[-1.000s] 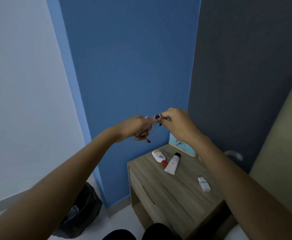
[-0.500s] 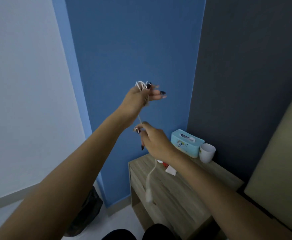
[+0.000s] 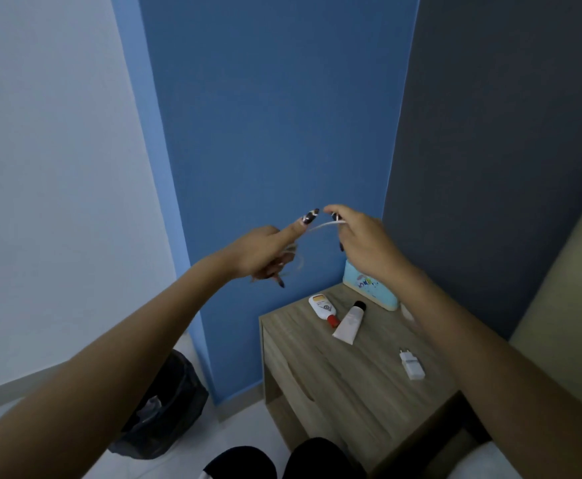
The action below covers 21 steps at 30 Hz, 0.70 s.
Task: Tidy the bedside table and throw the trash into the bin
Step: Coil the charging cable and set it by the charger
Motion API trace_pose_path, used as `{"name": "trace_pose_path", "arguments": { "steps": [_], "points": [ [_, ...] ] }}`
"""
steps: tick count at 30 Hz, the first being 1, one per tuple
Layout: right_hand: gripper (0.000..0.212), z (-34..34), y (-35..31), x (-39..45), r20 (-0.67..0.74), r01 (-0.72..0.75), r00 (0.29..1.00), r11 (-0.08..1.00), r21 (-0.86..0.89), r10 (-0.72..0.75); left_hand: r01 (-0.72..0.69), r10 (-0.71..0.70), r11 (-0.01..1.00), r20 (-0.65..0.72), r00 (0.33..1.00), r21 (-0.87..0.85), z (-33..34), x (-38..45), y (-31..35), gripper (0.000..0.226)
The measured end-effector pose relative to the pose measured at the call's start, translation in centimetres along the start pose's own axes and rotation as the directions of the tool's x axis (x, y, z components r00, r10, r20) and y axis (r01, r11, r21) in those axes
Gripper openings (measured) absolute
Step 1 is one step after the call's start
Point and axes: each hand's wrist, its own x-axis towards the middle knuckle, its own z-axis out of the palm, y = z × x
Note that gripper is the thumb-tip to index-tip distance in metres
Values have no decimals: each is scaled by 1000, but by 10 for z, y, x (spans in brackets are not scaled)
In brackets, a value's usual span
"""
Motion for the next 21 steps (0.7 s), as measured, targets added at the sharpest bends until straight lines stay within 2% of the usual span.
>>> {"name": "trace_pose_path", "arguments": {
  "steps": [2, 5, 7, 10, 12, 14, 16, 18, 21],
  "points": [
    [40, 5, 5, 6, -9, -27, 1000, 990, 139, 28, -54, 84, 977, 137, 987, -205, 3, -2, 10, 58],
    [27, 20, 4, 6, 25, -26, 999, 978, 206, 21, -45, 130, 908, 179, 975, -416, 8, 1, 26, 56],
    [15, 32, -1, -2, 63, -41, 998, 976, 212, 28, -24, 140, 814, 156, 978, -580, 10, 7, 33, 49],
    [31, 44, -16, -17, 54, -56, 998, 943, 327, 40, 33, 118, 590, 127, 985, -807, 5, 18, 27, 44],
    [28, 46, -23, -22, 63, -87, 996, 824, 559, 62, 75, 83, 438, 123, 989, -896, -2, 24, 17, 47],
    [26, 43, -27, -23, 142, -171, 985, 664, 727, 98, 81, 67, 347, 110, 992, -934, -7, 28, 6, 48],
    [29, 39, -28, -24, 211, -227, 973, 584, 779, 97, 79, 69, 303, 105, 992, -950, -9, 28, 0, 48],
    [25, 39, -27, -24, 232, -233, 970, 543, 807, 71, 69, 57, 301, 90, 994, -951, -7, 28, -1, 49],
    [24, 40, -27, -25, 182, -187, 981, 551, 813, 64, 2, 15, 409, 9, 1000, -913, -3, 28, 4, 45]
  ]
}}
